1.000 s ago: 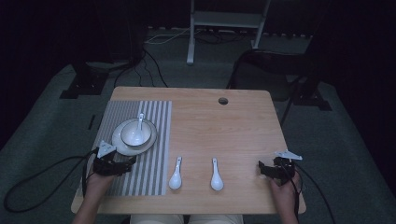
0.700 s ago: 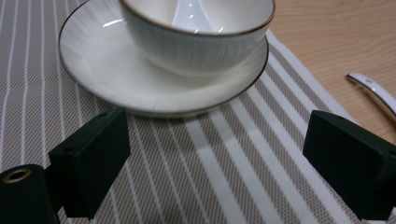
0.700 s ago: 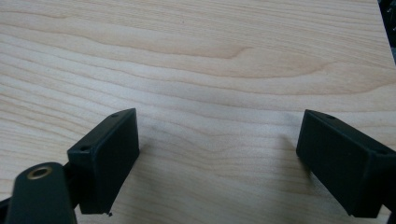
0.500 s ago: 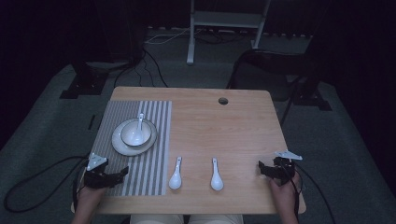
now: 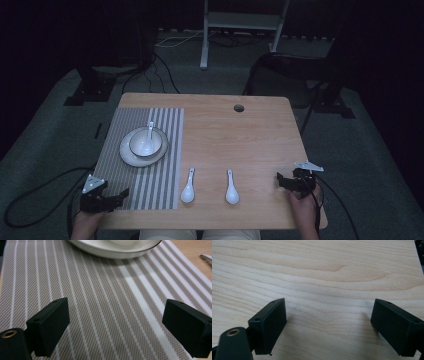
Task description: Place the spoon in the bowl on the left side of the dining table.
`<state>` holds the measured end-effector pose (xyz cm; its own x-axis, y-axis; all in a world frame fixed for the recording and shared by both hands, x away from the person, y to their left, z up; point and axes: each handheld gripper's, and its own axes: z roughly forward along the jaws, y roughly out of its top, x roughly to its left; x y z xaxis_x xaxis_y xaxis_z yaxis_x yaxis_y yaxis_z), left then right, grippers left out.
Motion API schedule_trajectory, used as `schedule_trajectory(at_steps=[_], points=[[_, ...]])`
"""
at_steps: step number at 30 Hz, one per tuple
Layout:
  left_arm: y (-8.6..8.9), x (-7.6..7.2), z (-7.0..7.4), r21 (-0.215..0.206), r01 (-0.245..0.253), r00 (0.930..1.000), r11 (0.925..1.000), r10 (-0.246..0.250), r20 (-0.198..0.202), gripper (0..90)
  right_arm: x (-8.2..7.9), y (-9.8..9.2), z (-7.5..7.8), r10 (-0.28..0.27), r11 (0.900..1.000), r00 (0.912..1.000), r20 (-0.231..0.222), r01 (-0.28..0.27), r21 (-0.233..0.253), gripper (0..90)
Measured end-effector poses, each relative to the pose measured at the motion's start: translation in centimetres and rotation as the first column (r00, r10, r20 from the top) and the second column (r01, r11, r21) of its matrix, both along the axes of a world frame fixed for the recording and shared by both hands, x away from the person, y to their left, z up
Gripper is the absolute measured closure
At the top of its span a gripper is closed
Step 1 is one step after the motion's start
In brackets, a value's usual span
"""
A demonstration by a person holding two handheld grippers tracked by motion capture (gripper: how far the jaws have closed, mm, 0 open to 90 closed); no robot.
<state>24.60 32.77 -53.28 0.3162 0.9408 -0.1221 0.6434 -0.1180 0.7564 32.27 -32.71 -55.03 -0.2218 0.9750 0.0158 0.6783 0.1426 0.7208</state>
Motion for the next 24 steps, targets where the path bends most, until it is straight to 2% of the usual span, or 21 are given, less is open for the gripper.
schedule_trajectory(at_steps=[4, 7, 9, 10, 12, 18, 23, 24], points=[[0.3, -0.8, -0.2, 0.026, -0.001, 1.0000, 0.9996, 0.001, -0.004, 7.6, 0.0, 0.0, 0.0, 0.001, 1.000, 1.0000, 0.000, -0.001, -0.001, 12.5], [0.5, -1.1, -0.4, 0.027, 0.005, 0.9997, 0.9996, -0.004, -0.023, 7.6, 0.0, 0.0, 0.0, 0.000, 1.000, 1.0000, 0.000, 0.000, 0.000, 12.4], [0.6, -1.2, -0.5, 0.026, 0.005, 0.9998, 0.9996, -0.005, -0.022, 7.6, 0.0, 0.0, 0.0, 0.000, 1.000, 1.0000, 0.000, 0.000, 0.000, 12.5], [0.7, -1.5, -0.4, 0.044, 0.005, 0.9997, 0.9990, -0.004, -0.026, 7.6, 0.0, 0.0, 0.0, 0.000, 1.000, 1.0000, 0.000, 0.000, 0.000, 12.4], [0.8, -1.8, -0.5, 0.050, 0.000, 0.9998, 0.9987, 0.001, -0.021, 7.6, 0.0, 0.0, 0.0, 0.000, 1.000, 1.0000, 0.000, 0.000, 0.000, 12.5], [1.5, -2.9, -0.7, 0.057, -0.015, 0.9995, 0.9983, 0.017, -0.027, 7.6, 0.0, 0.0, 0.0, 0.000, 1.000, 1.0000, 0.000, 0.000, 0.000, 12.5], [1.9, -3.7, -0.9, 0.058, -0.034, 0.9992, 0.9977, 0.036, -0.019, 7.6, 0.0, 0.0, 0.0, 0.000, 1.000, 1.0000, 0.000, 0.000, 0.000, 12.5], [2.2, -4.0, -0.9, 0.065, -0.048, 0.9988, 0.9968, 0.048, -0.004, 7.6, 0.0, 0.0, 0.0, 0.000, 1.000, 1.0000, 0.000, 0.000, 0.000, 12.5]])
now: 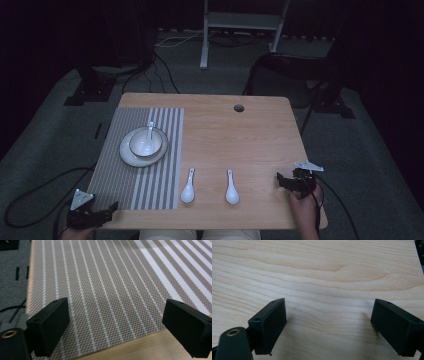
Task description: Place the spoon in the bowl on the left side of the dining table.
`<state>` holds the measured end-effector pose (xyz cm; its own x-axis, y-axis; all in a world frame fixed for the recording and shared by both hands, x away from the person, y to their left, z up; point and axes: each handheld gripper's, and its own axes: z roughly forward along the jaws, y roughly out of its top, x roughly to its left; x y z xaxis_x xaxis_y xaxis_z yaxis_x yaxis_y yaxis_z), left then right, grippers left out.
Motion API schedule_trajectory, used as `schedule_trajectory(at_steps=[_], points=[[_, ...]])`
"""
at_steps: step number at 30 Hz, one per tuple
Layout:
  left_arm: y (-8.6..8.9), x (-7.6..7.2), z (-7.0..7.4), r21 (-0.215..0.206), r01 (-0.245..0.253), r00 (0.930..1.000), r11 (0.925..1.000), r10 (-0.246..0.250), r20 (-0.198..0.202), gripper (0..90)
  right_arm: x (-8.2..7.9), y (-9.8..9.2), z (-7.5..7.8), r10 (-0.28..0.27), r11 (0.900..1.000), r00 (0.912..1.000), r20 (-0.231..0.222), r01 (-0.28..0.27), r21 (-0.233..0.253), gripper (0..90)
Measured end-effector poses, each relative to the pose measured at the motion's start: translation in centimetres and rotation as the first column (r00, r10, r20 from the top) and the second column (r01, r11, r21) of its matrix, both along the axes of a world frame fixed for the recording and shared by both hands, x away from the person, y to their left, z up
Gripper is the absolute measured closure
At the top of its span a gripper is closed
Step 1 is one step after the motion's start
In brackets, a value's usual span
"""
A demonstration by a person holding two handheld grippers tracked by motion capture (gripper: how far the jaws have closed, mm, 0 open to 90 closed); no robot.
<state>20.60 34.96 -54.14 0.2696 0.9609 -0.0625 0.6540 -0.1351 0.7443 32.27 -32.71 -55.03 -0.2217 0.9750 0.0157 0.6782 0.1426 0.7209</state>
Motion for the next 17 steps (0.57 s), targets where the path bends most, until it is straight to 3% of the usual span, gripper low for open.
schedule_trajectory(at_steps=[8, 17], points=[[0.31, -0.22, -0.24, 0.016, -0.034, 0.9991, 0.9993, 0.034, 0.025, 7.6, 0.01, -0.02, 0.00, -0.004, 1.000, 1.0000, 0.001, 0.004, -0.001, 12.5], [0.05, -0.05, -0.55, 0.032, -0.017, 0.9996, 0.9993, 0.016, 0.024, 7.6, 0.03, -0.05, 0.00, -0.010, 1.000, 0.9999, 0.001, 0.010, -0.003, 12.4]])
